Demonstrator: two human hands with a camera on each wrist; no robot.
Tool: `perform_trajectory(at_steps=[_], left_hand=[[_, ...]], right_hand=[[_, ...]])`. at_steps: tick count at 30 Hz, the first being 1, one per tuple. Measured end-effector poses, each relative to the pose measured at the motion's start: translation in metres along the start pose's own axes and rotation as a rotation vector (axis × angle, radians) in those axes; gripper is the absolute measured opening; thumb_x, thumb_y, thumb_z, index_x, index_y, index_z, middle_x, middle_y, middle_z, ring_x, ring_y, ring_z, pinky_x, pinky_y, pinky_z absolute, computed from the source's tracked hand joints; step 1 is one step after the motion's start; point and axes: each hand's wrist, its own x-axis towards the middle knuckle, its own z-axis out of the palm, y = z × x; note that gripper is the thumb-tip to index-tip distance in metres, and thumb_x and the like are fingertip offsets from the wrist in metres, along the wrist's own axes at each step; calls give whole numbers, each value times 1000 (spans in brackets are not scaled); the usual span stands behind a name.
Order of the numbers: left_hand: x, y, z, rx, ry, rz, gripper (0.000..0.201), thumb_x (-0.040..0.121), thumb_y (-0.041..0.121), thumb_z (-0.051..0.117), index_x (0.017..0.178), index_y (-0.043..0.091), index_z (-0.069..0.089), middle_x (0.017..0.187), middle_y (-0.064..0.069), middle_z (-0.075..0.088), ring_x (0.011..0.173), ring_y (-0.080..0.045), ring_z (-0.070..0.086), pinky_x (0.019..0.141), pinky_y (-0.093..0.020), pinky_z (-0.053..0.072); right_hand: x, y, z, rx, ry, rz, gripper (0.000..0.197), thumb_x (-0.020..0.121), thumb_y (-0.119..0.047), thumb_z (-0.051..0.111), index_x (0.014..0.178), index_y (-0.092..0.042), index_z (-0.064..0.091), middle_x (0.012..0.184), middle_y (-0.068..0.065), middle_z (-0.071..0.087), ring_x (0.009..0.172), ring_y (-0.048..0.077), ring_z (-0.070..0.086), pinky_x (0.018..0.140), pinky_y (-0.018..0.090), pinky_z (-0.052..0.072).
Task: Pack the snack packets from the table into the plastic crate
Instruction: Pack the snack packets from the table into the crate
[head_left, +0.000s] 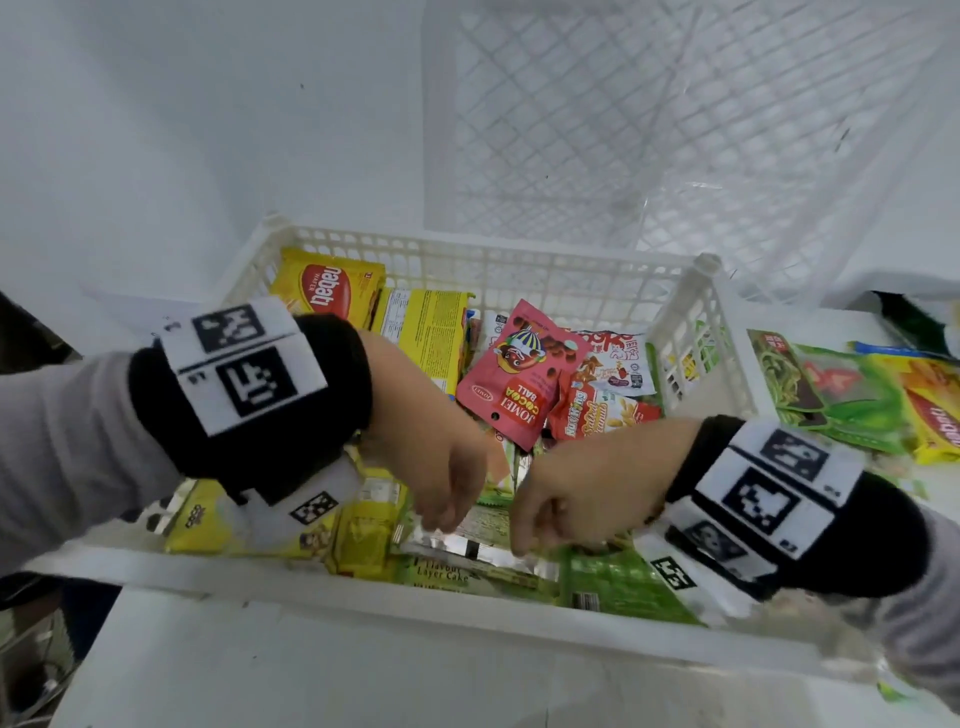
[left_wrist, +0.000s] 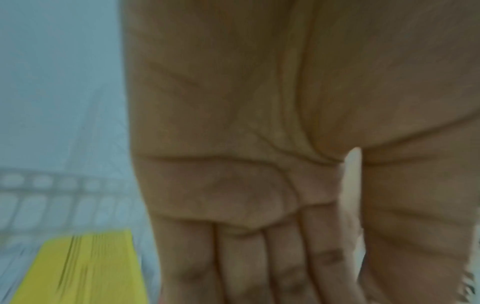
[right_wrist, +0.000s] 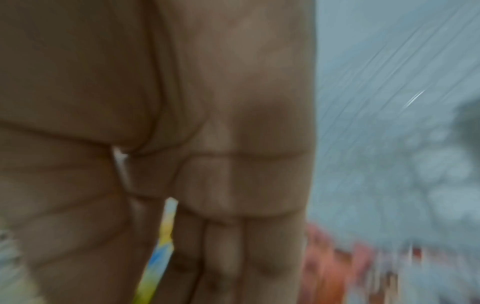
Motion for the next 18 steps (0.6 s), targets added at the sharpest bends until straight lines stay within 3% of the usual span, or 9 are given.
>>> perform_trajectory(at_steps=[1, 2, 5, 7, 9, 11, 14, 18], left_hand=[[-2, -7, -8, -57, 93, 41, 20, 95, 15, 52, 109, 8, 63, 103, -5, 68, 84, -9, 61, 66, -11, 48], [-7, -9, -17, -120, 227, 87, 20, 94, 17, 52, 106, 7, 64, 97, -3, 68, 82, -9, 62, 68, -14, 50], [-20, -16, -43, -295, 639, 113, 18, 93, 18, 55, 103, 7, 64, 90, -4, 69, 82, -13, 65, 76, -29, 52], [-12, -18, -53, -398, 864, 89, 17, 91, 18, 58, 101, 6, 64, 90, -11, 69, 81, -20, 65, 74, -32, 53], [6, -18, -56, -428, 996, 15, 18, 88, 19, 62, 102, 8, 63, 94, -10, 64, 81, -23, 62, 74, -33, 51], [29, -17, -53, -425, 1024, -78, 27, 86, 20, 64, 110, 11, 58, 100, -6, 57, 84, -21, 57, 71, -30, 46], [59, -17, -43, -333, 941, -165, 43, 82, 19, 67, 121, 10, 49, 109, -6, 55, 89, -20, 51, 68, -27, 39], [80, -19, -35, -152, 899, -259, 71, 73, 26, 78, 128, 10, 36, 119, -16, 44, 103, -32, 51, 73, -33, 44]], right_hand=[[-4, 5, -9, 22, 129, 45, 48, 83, 4, 41, 117, -21, 64, 95, -6, 63, 88, 19, 60, 82, 34, 53], [-9, 13, -19, 49, 269, 108, 45, 83, 3, 43, 111, -23, 67, 87, -10, 63, 87, 17, 61, 82, 36, 53], [-21, 39, -45, 105, 641, 296, 30, 83, 0, 54, 96, -24, 66, 87, -10, 62, 82, 12, 58, 68, 23, 48], [-19, 58, -54, 126, 745, 431, 25, 82, -6, 64, 102, -20, 66, 92, -7, 59, 83, 12, 55, 71, 20, 42], [-9, 72, -53, 130, 738, 545, 32, 78, -10, 71, 110, -13, 65, 101, -1, 61, 88, 15, 54, 76, 24, 41], [5, 81, -45, 138, 658, 626, 37, 74, -10, 74, 110, -9, 65, 107, 4, 65, 95, 20, 59, 80, 29, 47], [24, 91, -35, 91, 510, 639, 42, 68, -11, 78, 107, -11, 64, 96, 3, 65, 94, 21, 61, 76, 31, 47], [36, 98, -26, 17, 526, 651, 56, 63, -16, 81, 113, -16, 56, 95, -1, 63, 88, 21, 60, 72, 31, 47]])
